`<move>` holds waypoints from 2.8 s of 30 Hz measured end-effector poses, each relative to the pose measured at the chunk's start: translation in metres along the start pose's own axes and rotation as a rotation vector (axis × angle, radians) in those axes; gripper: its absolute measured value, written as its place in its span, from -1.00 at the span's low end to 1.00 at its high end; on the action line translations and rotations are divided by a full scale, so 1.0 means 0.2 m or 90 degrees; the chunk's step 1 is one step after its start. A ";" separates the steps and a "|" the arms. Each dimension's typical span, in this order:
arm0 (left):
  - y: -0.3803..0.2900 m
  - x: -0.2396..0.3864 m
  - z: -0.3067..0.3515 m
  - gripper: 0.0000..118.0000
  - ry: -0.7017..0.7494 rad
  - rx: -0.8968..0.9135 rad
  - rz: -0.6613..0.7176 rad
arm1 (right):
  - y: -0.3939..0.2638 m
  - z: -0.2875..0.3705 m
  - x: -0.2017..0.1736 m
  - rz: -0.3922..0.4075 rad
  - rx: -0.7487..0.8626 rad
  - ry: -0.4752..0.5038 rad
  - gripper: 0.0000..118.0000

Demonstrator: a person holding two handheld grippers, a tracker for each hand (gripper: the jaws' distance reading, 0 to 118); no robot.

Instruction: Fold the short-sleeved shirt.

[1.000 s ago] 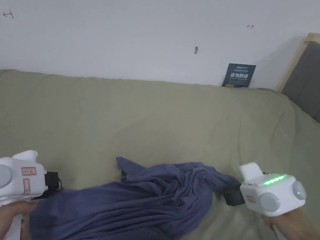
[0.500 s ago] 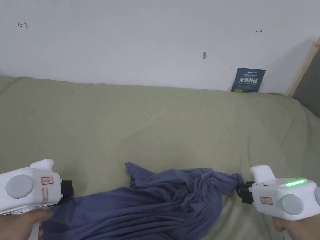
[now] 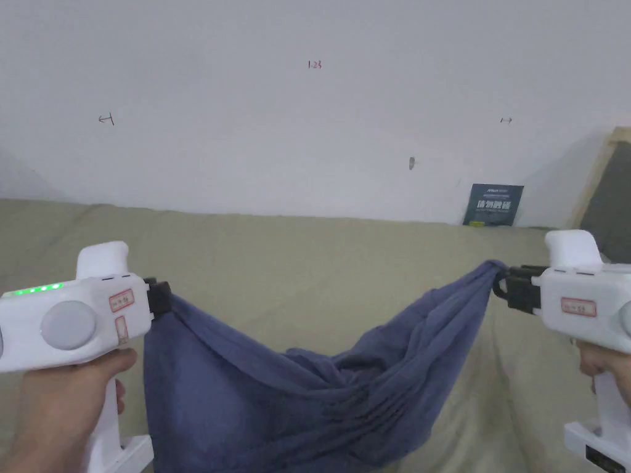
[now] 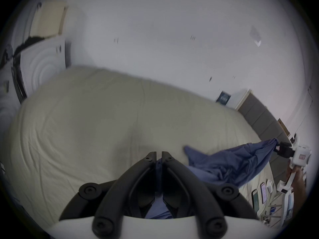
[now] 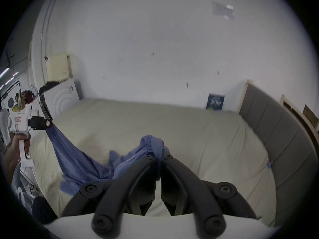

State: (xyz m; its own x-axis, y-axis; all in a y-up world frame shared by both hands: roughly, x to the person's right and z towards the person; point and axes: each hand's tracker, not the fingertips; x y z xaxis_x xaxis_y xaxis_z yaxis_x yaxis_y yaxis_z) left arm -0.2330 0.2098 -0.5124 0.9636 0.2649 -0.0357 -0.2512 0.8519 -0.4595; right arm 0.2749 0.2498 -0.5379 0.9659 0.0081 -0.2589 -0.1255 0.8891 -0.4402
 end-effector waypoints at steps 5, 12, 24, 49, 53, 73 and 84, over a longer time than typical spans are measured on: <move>0.35 0.04 0.21 -0.90 0.000 0.108 -0.021 | 0.38 0.23 -0.09 0.018 0.097 -0.025 -0.90; 0.83 0.07 0.34 -0.90 0.025 0.218 -0.035 | 0.82 0.35 -0.05 0.011 0.186 -0.085 -0.90; 0.91 0.02 0.00 -0.90 0.044 0.178 -0.032 | 0.75 0.03 0.04 0.000 0.143 -0.100 -0.90; -0.56 -0.21 0.51 -0.90 0.011 -0.016 -0.005 | -0.93 0.37 -0.03 -0.092 -0.049 -0.064 -0.89; -0.89 -0.31 0.56 -0.90 0.030 -0.099 0.012 | -1.26 0.37 -0.07 -0.081 -0.148 -0.085 -0.89; -1.18 -0.29 1.01 0.98 0.110 -0.031 -0.118 | -1.32 0.85 -0.49 -0.109 0.008 -0.001 1.00; -1.23 -0.55 0.89 -0.22 0.100 -0.111 -0.106 | -1.32 0.95 -0.72 -0.110 0.006 0.058 -0.99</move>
State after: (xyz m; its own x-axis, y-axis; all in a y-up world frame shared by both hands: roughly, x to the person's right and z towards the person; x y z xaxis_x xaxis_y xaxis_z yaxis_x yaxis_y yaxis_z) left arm -0.2935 0.0512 -0.2374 0.9960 0.0428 -0.0780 -0.0819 0.7840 -0.6154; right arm 0.2118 0.1000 -0.2212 0.9484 -0.1860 -0.2569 0.0430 0.8779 -0.4769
